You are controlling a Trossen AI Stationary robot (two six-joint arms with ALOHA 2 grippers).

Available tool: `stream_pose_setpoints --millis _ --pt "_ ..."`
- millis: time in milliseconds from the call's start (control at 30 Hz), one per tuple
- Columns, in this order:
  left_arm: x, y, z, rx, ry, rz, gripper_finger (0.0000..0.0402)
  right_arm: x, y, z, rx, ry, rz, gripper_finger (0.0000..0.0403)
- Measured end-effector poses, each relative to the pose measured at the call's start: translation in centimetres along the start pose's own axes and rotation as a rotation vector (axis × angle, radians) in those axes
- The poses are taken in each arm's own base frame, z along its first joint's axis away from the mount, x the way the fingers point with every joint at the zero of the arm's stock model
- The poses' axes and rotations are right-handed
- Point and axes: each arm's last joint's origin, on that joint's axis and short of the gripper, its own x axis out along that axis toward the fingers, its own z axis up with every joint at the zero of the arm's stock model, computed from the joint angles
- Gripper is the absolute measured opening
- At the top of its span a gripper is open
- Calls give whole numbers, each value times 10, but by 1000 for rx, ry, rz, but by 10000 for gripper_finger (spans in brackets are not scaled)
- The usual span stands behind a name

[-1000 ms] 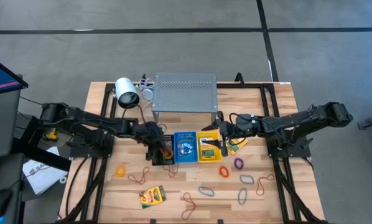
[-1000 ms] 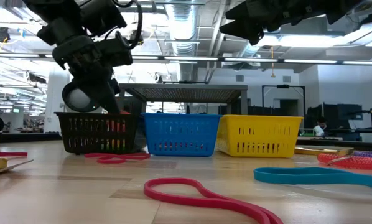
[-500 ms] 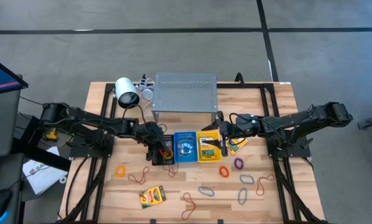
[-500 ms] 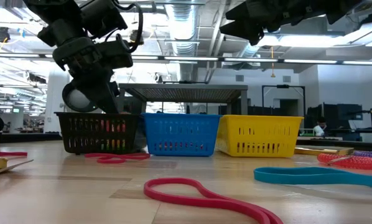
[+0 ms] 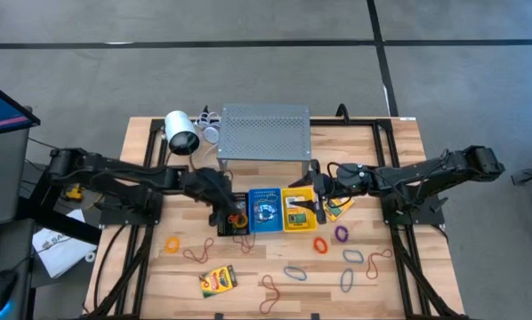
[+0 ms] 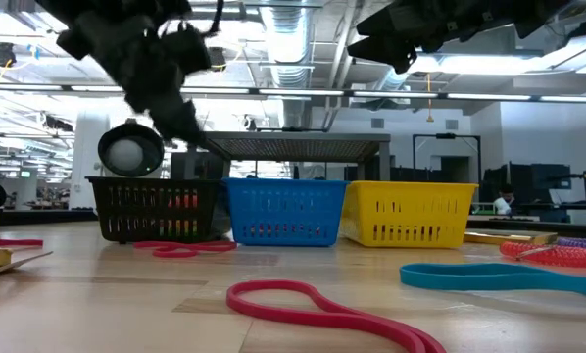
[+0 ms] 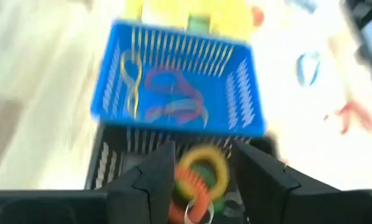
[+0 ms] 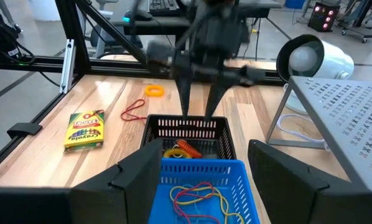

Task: Pick & Place Office Desk Supplies
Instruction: Put the red rubber band into the blue basket

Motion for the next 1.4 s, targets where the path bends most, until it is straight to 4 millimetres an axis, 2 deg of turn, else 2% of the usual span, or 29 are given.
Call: stream_pose_setpoints --millis 167,300,533,667,900,1000,1167,1400 --pt "-27 -6 21 -7 -222 -46 159 0 2 0 -2 -1 7 234" --pt "-45 -10 27 34 -314 -62 155 0 3 1 3 -7 13 234" --pt "-59 -15 46 50 -547 -82 153 -1 7 7 67 -66 76 234" --pt "-54 -26 44 133 -542 -112 154 -2 18 10 96 -96 140 234" --pt "-45 -47 38 237 -510 -184 152 1 51 9 78 -126 260 234" --pt "-45 -51 36 243 -506 -199 155 13 64 3 66 -149 294 234" --pt "-42 -56 34 243 -492 -218 156 38 75 -19 78 -111 310 234" --pt "-15 -70 21 175 -372 -258 152 58 78 -36 163 -114 308 234"
